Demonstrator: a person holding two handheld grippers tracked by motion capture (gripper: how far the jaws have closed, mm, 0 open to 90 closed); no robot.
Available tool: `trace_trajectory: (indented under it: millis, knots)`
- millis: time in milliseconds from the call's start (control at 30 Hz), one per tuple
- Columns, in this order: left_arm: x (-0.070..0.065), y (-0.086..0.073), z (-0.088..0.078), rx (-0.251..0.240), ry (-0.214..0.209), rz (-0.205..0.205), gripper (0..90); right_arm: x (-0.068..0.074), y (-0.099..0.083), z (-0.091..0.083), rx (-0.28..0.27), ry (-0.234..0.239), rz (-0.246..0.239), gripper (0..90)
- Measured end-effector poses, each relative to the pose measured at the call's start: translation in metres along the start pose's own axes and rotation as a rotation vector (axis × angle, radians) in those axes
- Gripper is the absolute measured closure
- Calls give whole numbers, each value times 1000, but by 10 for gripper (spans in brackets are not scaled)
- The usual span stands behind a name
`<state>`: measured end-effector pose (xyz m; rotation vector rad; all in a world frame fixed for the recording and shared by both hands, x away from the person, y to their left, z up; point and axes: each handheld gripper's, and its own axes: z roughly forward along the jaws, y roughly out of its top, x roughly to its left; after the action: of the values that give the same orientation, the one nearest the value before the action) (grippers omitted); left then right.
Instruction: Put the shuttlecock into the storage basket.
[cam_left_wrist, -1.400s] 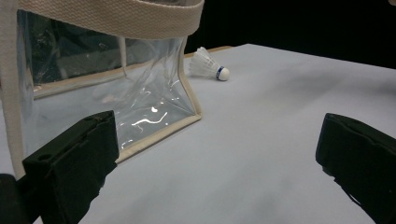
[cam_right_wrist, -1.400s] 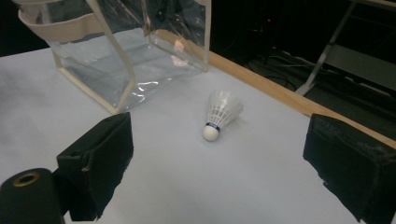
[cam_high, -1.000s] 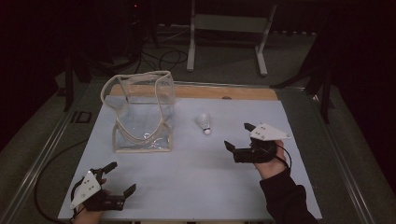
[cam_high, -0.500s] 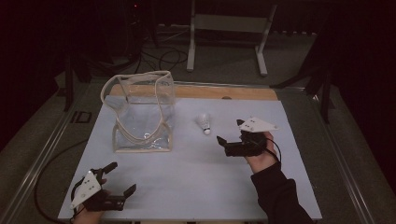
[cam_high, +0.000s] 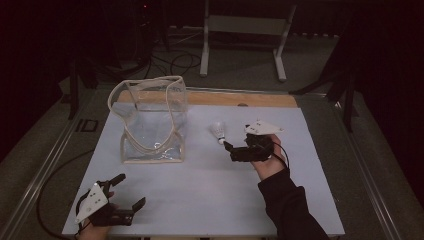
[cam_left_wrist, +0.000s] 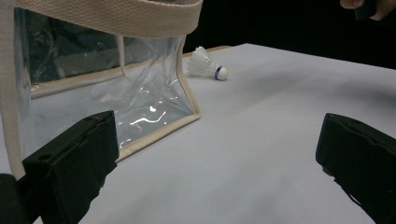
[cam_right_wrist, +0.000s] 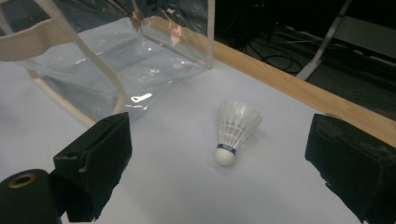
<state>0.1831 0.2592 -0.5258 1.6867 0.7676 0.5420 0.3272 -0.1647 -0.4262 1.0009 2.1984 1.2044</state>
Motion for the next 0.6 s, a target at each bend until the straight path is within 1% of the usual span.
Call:
trace_trajectory:
  millis: [133, 200, 233, 400, 567, 600]
  knots:
    - [0, 0, 0, 1, -1, -1, 3, 0, 2, 6, 14, -13, -1, 72]
    - [0, 0, 0, -1, -1, -2, 3, 0, 2, 9, 24, -10, 4, 72]
    - [0, 0, 0, -1, 0, -2, 3, 0, 2, 10, 27, -20, -3, 72]
    - [0, 0, 0, 1, -1, -2, 3, -1, 3, 18, 54, -32, -15, 72]
    - [0, 0, 0, 1, -2, -4, 3, 1, 3, 27, 95, -36, -18, 72]
    - [0, 0, 0, 1, -3, -4, 3, 2, 4, 30, 111, -38, -11, 73]
